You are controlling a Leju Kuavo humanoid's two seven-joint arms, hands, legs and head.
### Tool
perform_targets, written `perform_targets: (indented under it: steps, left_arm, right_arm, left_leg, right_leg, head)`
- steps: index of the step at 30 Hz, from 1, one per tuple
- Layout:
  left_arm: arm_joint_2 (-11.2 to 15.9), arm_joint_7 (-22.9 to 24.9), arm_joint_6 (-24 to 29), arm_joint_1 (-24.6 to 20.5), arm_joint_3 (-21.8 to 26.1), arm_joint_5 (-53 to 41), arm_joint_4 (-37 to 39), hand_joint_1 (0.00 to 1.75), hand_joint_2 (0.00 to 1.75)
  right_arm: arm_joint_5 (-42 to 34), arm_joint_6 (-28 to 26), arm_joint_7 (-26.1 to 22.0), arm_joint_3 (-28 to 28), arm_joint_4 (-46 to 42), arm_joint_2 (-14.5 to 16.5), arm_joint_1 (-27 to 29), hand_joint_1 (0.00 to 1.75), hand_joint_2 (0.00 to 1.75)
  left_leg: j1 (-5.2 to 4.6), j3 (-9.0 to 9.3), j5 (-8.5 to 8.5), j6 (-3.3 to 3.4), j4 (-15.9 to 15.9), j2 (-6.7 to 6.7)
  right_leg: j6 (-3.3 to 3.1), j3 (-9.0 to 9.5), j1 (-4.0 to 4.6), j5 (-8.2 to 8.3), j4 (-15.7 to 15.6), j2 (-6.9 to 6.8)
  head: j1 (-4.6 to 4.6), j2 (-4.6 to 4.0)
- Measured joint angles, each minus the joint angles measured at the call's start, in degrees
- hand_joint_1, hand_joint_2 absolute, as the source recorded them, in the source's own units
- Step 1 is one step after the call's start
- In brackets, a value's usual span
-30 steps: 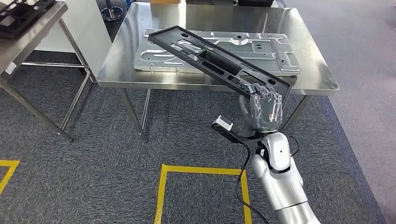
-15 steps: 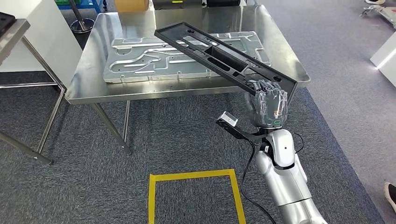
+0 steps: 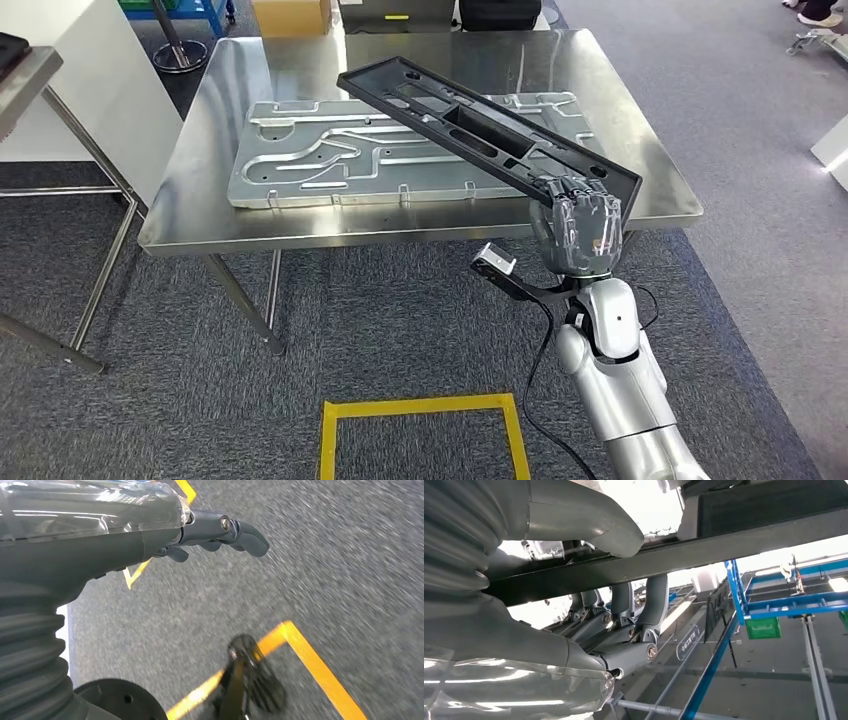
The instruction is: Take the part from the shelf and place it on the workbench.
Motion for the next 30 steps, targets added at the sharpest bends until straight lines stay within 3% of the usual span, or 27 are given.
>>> perform_targets:
  steps: [2, 3, 5, 7, 8, 9, 11, 12, 13, 16, 17, 18, 22, 30]
  left_arm:
    - [0.3, -0.1, -0.1, -0.1, 0.0, 0.2, 0.3, 0.0, 1.75]
    - [0.5, -0.2, -0.1, -0.3, 0.0, 0.2, 0.4, 0.0, 1.75]
    - [0.8, -0.4, -0.3, -0.7, 0.0, 0.2, 0.6, 0.0, 1.75]
    - [1.0, -0.5, -0.5, -0.9, 0.0, 0.2, 0.8, 0.0, 1.75]
    - [1.2, -0.5, -0.5, -0.9, 0.0, 0.2, 1.0, 0.0, 1.75]
    - [1.3, -0.5, -0.6, -0.8, 0.0, 0.2, 1.2, 0.0, 1.75]
    - [1.5, -0.5, -0.7, -0.6, 0.0, 0.2, 1.4, 0.0, 1.75]
    - [1.6, -0.6, -0.7, -0.5, 0.0, 0.2, 1.4, 0.0, 1.75]
    - [1.7, -0.6, -0.7, -0.5, 0.0, 0.2, 1.5, 0.0, 1.75]
    - [2.3, -0.7, -0.5, -0.1, 0.0, 0.4, 1.8, 0.0, 1.75]
    - [2.4, -0.7, -0.3, -0.1, 0.0, 0.5, 1.9, 0.0, 1.75]
    - [2.6, -0.8, 0.0, 0.0, 0.0, 0.6, 2.0, 0.0, 1.75]
    - [2.6, -1.1, 1.0, -0.6, 0.0, 1.0, 2.2, 0.0, 1.75]
    - [2.5, -3.2, 0.3, -1.1, 0.0, 3.1, 2.2, 0.0, 1.75]
  right_arm:
    - [0.0, 0.0, 0.0, -0.2, 0.2, -0.3, 0.2, 1.66, 1.75]
    - [0.0, 0.0, 0.1, -0.3, 0.2, -0.4, 0.2, 1.66, 1.75]
    - [0.0, 0.0, 0.2, -0.3, 0.0, -0.5, 0.0, 1.66, 1.75]
    - [0.0, 0.0, 0.2, -0.4, 0.1, -0.7, 0.1, 1.66, 1.75]
    - [0.0, 0.0, 0.3, -0.4, 0.2, -0.7, 0.3, 1.66, 1.75]
    - [0.0, 0.0, 0.3, -0.4, 0.4, -0.7, 0.5, 1.66, 1.75]
    - [0.0, 0.0, 0.2, -0.4, 0.7, -0.7, 0.8, 1.66, 1.75]
    - [0.0, 0.0, 0.2, -0.4, 0.7, -0.7, 0.9, 1.66, 1.75]
    - [0.0, 0.1, 0.2, -0.4, 0.8, -0.7, 0.9, 1.66, 1.75]
    - [0.0, 0.1, 0.2, -0.5, 0.9, -0.7, 0.8, 1.66, 1.75]
    - [0.0, 0.1, 0.2, -0.5, 1.1, -0.7, 0.8, 1.66, 1.75]
    - [-0.1, 0.2, 0.3, -0.5, 1.2, -0.7, 0.7, 1.66, 1.75]
    - [-0.1, 0.4, 0.2, -0.9, 1.5, -0.8, 0.4, 1.66, 1.75]
    - [-0.1, 0.4, 0.0, -1.2, 2.1, -1.3, 0.4, 1.66, 1.75]
  left_leg:
    - [-0.12, 1.48, -1.75, -0.76, -0.5, 0.0]
    - [-0.11, 2.01, -1.8, -1.22, -0.6, 0.02]
    - [0.04, 1.07, 0.06, -2.0, 2.1, 0.1]
    - [0.11, -3.05, 1.68, -2.71, 9.6, 0.12]
    - [0.13, -5.52, 0.81, -2.94, 13.2, 0.13]
    - [0.13, -7.63, -1.34, -3.09, 15.7, 0.12]
    - [0.09, -10.9, -6.5, -2.95, 17.0, 0.13]
    - [0.04, -12.09, -7.32, -2.71, 15.9, 0.13]
    - [-0.06, -12.96, -6.06, -2.36, 13.7, 0.12]
    - [-0.86, -14.28, 6.59, -0.6, 4.7, -0.06]
    - [-1.13, -14.44, 9.5, -0.15, 3.1, -0.13]
    - [-1.25, -14.5, 10.74, -0.14, 2.4, -0.22]
    - [-1.38, -14.26, 10.94, -0.55, 2.2, -0.36]
    - [-1.71, -14.01, 9.91, 0.84, 2.7, -0.49]
  right_leg:
    - [-1.12, 0.13, 0.45, 6.49, -3.0, -0.19]
    - [-1.75, 0.31, 0.71, 6.56, -2.9, -0.08]
    - [-2.83, 1.51, 0.66, 5.16, -3.3, 0.19]
    - [-3.52, 3.67, 0.43, 3.86, -4.3, 0.34]
    - [-3.67, 4.93, 0.38, 3.15, -4.6, 0.43]
    - [-3.76, 6.16, 0.36, 2.37, -4.9, 0.51]
    - [-3.79, 8.56, 0.4, 0.74, -5.2, 0.75]
    - [-3.8, 9.62, 0.46, -0.01, -5.2, 0.86]
    - [-3.79, 10.64, 0.57, -0.73, -5.2, 0.95]
    - [-3.47, 12.57, 0.9, -2.39, -5.1, 1.26]
    - [-3.2, 12.8, 0.93, -2.84, -5.0, 1.42]
    - [-3.04, 12.93, 1.06, -3.19, -4.8, 1.55]
    - [-2.82, 13.07, 0.92, -3.75, -5.0, 1.35]
    - [-1.67, 13.83, 0.43, -4.28, -5.5, 1.24]
  head:
    - [-0.01, 0.01]
    - [-0.01, 0.01]
    - [0.05, 0.01]
    - [0.04, 0.01]
    - [0.04, 0.01]
    - [0.04, 0.01]
    - [0.05, 0.0]
    - [0.05, -0.01]
    - [0.05, -0.01]
    - [0.05, -0.01]
    - [0.05, 0.0]
    - [0.05, 0.0]
    - [0.02, 0.0]
    - [0.03, -0.01]
